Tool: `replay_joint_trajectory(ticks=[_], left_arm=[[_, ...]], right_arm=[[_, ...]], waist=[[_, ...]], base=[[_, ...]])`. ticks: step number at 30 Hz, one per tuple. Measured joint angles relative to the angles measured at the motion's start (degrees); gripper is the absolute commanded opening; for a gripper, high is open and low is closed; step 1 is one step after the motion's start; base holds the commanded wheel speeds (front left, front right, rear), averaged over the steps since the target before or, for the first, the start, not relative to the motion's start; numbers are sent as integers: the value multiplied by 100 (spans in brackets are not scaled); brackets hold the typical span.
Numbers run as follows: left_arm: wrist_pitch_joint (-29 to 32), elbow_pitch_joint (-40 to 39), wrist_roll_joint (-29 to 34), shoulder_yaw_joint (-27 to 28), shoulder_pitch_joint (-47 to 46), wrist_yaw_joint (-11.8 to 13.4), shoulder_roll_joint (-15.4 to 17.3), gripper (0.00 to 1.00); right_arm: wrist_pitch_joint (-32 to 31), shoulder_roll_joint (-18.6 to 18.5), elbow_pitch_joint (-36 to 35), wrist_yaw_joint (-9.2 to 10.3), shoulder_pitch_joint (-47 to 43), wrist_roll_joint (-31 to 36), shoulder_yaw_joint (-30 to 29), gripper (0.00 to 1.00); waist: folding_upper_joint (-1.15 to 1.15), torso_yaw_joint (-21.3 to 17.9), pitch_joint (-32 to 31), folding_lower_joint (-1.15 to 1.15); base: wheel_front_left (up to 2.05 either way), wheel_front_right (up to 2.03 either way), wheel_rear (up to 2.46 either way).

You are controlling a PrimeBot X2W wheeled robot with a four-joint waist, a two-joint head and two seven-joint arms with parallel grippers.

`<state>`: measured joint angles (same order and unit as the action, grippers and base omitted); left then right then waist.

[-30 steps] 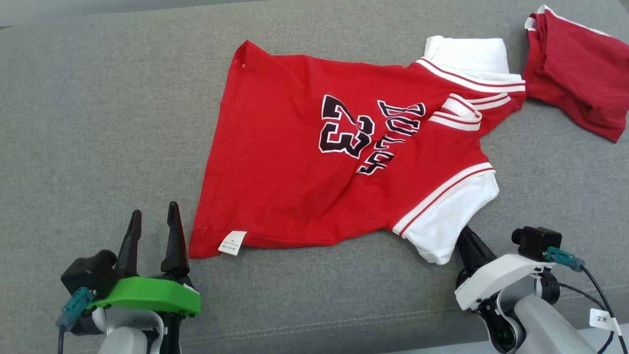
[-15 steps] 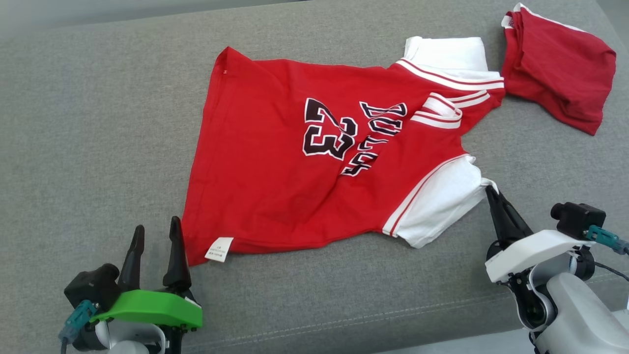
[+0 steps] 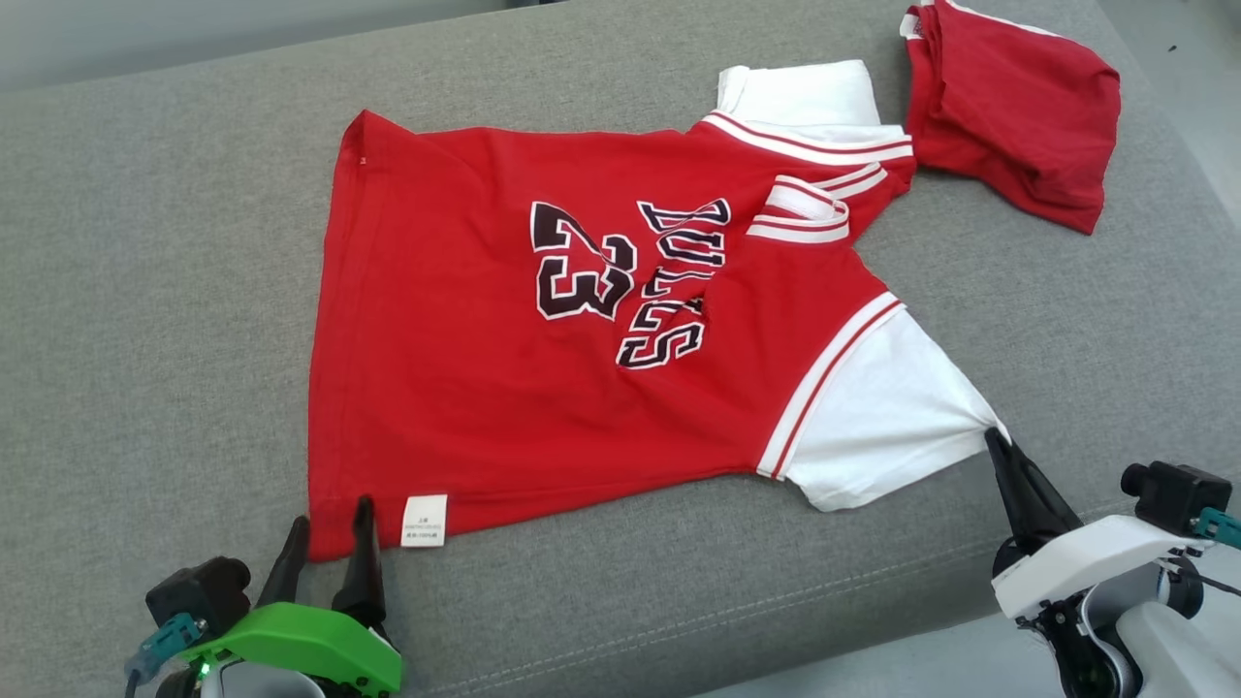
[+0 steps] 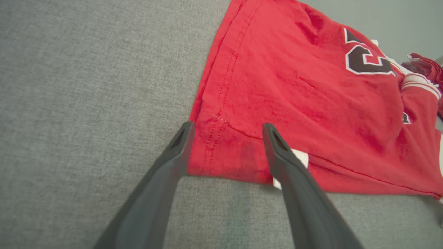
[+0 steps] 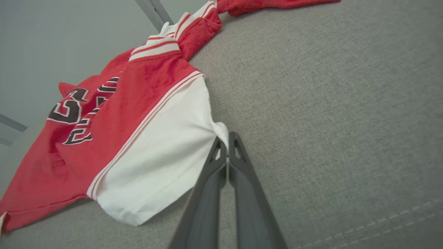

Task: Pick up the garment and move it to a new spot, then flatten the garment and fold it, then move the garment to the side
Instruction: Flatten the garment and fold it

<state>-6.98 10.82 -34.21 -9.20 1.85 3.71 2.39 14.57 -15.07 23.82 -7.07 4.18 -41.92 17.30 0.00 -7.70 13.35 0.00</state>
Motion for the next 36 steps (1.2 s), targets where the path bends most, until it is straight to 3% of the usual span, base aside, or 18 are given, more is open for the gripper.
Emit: replay_joint_trajectory(ticks=[6,10,12,18,22,26,31,33,36], left_arm=[[283,-24,-527,430,63,167,10,100],[550,-220,-1457,319,109,167,12,100],[570,-344,-1560,211,108,167,9,100],[603,-377,-695,-62,62,168,51,100],[617,-248,-361,-108,-37,186,248,100],[616,-145,-45,-137,-126,236,413,100],[617,-144,-1,-250,-158,236,368,100],[617,-142,34,-261,-166,237,367,94],[616,-132,126,-287,-197,238,368,66]], right_arm=[[1,-80,-164,0,-87,-102,-29,0],[1,-198,-272,0,-124,-102,25,0],[1,-240,-303,0,-125,-102,40,0],[1,-263,-369,0,-125,-102,172,0],[1,-264,-408,0,-125,-102,246,0],[1,-275,-425,0,-124,-103,304,0],[1,-302,-430,0,-125,-163,309,0],[1,-308,-428,0,-125,-192,309,0],[1,-308,-428,0,-124,-220,314,0]], waist=[[0,-30,-11,0],[0,-4,-17,0],[0,9,-14,0],[0,21,9,0],[0,-4,27,0],[0,-48,44,0],[0,-100,67,0],[0,-110,75,0],[0,-115,82,0]], base=[[0,0,0],[0,0,0],[0,0,0],[0,0,0],[0,0,0],[0,0,0],[0,0,0],[0,0,0],[0,0,0]])
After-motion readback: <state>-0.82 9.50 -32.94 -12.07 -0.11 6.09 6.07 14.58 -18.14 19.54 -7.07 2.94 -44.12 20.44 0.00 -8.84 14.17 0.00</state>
